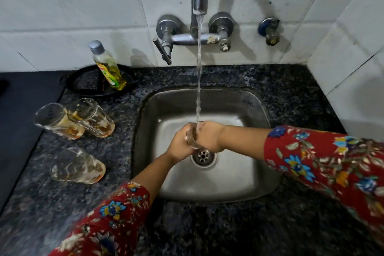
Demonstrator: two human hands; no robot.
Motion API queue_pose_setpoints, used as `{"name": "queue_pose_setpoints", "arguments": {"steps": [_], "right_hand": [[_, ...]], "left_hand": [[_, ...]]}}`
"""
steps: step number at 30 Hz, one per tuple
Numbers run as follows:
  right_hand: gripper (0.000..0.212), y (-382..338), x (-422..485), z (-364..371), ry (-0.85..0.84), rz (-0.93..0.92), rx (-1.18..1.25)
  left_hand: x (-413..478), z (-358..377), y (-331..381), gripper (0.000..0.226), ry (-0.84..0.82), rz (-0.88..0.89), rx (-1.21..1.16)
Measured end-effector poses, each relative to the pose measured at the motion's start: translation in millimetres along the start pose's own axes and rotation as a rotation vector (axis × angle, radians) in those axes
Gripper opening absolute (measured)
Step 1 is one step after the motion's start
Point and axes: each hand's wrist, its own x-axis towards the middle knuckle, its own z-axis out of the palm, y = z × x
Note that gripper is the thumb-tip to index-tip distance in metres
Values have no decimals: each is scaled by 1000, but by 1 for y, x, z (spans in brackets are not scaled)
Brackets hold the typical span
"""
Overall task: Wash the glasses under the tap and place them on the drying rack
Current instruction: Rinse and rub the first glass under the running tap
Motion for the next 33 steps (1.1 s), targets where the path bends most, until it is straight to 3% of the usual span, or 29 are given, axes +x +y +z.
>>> {"name": "queue_pose_setpoints", "arguments": {"steps": [2,3,5,8,10,13,16,20,21,25,27,30,32,33], "right_hand": [[35,-2,4,-3,-141,151,127],[34,-1,3,-4,-123,175,170],[31,3,-3,0,-16,165,152],[33,9,-11,8,-21,60,100],[34,3,-3,13,-17,154,44],[43,-11,1,1,-110,395,356],[41,-14,2,7,-62,313,374],[33,2,-4,12,-129,9,-201],[32,1,-3,12,-116,32,-225],[29,-14,9,7,-116,331,139],[27,-11,10,8,-73,302,160],[31,2,-3,13,5,147,85],[29,1,-4,17,-15,223,163],[25,-5,-2,13,4,276,324]], "left_hand": [[0,6,-5,48,162,24,-18],[0,5,-5,47,189,28,-22],[0,-4,-1,53,73,1,-20],[3,-14,2,63,-171,-3,98],[1,-10,4,59,-103,16,101],[-3,6,1,51,75,69,76],[-8,12,-1,43,153,75,81],[-5,-3,-1,64,-101,14,32],[-4,-5,0,64,-92,16,45],[-5,5,12,49,158,87,47],[-4,3,12,52,134,106,47],[-4,-9,7,56,-47,78,71],[-6,-7,5,50,-8,94,134],[-7,-3,4,44,64,118,203]]}}
